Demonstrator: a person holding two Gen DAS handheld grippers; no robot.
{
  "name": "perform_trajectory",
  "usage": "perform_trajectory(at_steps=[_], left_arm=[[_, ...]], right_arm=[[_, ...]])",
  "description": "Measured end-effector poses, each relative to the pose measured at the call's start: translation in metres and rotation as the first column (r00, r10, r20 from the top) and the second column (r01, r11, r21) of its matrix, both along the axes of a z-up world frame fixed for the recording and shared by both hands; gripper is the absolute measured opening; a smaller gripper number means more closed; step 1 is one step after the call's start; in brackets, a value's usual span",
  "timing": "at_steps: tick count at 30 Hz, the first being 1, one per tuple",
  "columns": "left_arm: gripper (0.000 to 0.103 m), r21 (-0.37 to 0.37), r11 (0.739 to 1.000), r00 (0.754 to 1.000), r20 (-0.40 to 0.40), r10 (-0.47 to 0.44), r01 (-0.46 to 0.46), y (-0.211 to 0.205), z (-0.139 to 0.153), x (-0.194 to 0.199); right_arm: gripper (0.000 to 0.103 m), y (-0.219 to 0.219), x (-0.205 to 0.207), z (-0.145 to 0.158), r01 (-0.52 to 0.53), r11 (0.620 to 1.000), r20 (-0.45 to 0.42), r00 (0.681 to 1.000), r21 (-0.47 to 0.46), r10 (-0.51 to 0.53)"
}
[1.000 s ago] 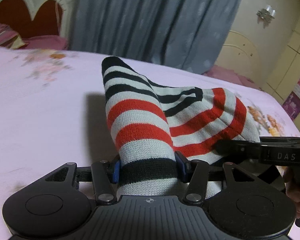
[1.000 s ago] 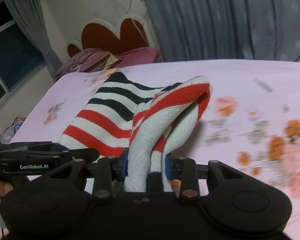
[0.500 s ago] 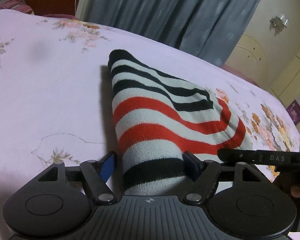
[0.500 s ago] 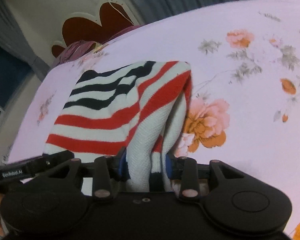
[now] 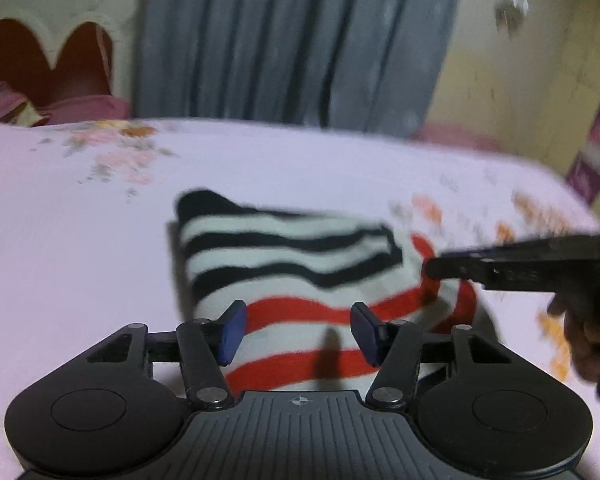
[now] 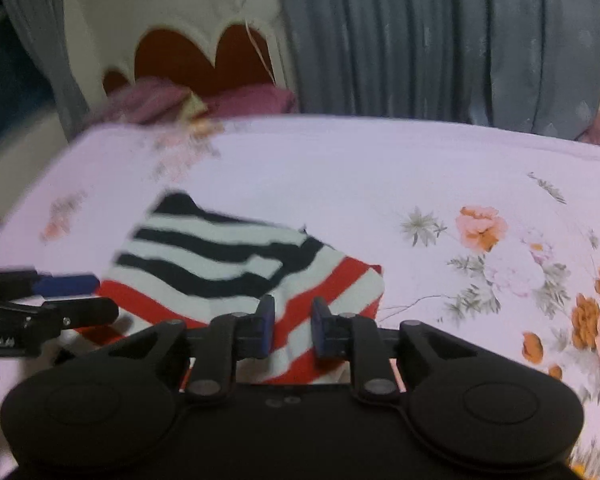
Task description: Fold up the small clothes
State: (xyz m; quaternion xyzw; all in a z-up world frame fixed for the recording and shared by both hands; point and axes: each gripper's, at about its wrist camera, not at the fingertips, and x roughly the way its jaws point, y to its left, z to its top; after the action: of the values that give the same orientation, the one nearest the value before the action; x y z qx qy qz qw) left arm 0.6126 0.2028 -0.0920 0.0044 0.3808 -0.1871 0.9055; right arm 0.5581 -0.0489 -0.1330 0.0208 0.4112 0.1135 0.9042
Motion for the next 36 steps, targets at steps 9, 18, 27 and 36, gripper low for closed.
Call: perform_trajectory(at_steps=[9, 18, 27, 36], left_arm=[[0.056, 0.091, 0.996, 1.000, 0.008, -0.026, 0.025, -0.010, -0.007, -0.002], [0.040, 0.107, 0.994, 0.998, 0.061, -0.035, 0.028, -0.006, 0.025, -0.074], [0.039, 0.148, 0.989, 1.000, 0.014, -0.020, 0.018, -0.007, 0.007, -0.119], [0.039, 0.169, 0.986, 1.000, 0.008, 0.014, -0.015, -0.008, -0.007, -0.126]], right_arm=[[0.015, 0.003, 0.006, -0.023, -0.007, 0.995, -0.044, 0.999, -0.098, 0.003], [0.019, 0.016, -0.067, 0.031, -0.079, 0.994, 0.052, 0.995, -0.078, 0.083], [0.013, 0.032, -0.120, 0.008, -0.130, 0.978, -0.034, 0.991, -0.161, 0.126], [0.013, 0.026, -0.122, -0.010, -0.125, 0.969, -0.038, 0.992, -0.211, 0.119]])
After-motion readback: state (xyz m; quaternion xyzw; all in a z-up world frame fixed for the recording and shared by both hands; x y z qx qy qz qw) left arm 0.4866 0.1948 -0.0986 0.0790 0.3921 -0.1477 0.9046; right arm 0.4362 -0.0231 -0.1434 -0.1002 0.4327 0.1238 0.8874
